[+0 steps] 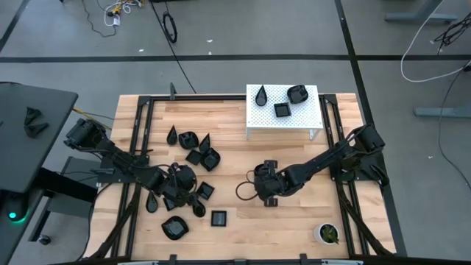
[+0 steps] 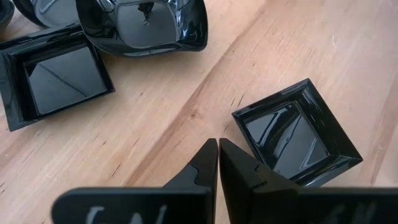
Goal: Pick & Place Mini shaped plates
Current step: Stack the black leaf shaped plate on the black leaf shaped plate on the shelf
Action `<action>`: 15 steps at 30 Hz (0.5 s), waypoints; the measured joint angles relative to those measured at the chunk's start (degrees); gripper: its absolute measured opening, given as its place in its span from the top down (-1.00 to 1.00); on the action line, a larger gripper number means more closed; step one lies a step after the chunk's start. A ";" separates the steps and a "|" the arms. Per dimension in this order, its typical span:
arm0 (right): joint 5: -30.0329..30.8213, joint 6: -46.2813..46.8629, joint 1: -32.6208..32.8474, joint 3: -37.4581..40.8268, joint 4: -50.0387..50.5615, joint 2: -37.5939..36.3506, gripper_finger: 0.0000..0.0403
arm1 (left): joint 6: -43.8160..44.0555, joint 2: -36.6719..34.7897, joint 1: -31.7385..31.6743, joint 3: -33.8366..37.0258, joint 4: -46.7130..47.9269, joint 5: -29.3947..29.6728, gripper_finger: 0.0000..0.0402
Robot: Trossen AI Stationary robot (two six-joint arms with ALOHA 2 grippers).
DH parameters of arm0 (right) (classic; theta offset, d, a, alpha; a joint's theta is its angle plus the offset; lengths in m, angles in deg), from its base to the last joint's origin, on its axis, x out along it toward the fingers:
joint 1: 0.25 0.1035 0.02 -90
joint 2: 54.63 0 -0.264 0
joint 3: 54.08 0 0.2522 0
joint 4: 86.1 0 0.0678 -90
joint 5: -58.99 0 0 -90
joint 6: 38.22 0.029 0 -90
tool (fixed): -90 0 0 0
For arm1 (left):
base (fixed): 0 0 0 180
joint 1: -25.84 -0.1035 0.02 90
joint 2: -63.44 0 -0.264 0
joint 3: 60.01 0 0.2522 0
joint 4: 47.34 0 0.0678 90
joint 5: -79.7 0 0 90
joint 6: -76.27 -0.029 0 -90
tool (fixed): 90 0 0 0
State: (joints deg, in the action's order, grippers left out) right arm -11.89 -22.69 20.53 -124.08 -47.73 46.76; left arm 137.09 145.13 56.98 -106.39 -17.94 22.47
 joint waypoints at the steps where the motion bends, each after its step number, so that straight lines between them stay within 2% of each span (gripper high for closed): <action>1: -0.08 -0.16 0.21 -0.05 0.02 -0.60 0.97 | 0.00 0.00 0.01 0.00 0.00 0.00 0.91; 5: -0.11 -2.74 2.05 -2.15 2.61 -5.10 0.99 | 0.00 0.00 0.00 0.00 0.02 0.00 0.91; 10: 0.02 -10.03 4.01 -5.06 5.24 -14.10 0.99 | 0.02 0.00 0.00 0.00 -0.01 -0.01 0.91; 12: 2.54 -14.41 4.29 -5.63 6.05 -18.44 0.99 | 0.02 0.00 0.02 0.00 -0.09 0.00 0.91; 15: 11.25 -20.16 3.87 -5.70 7.61 -25.11 0.99 | -0.01 0.00 0.00 0.00 -0.26 0.01 0.91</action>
State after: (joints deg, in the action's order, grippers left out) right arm -0.64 -42.85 24.40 -129.78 -40.12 21.65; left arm 137.08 145.13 56.98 -106.39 -18.20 22.49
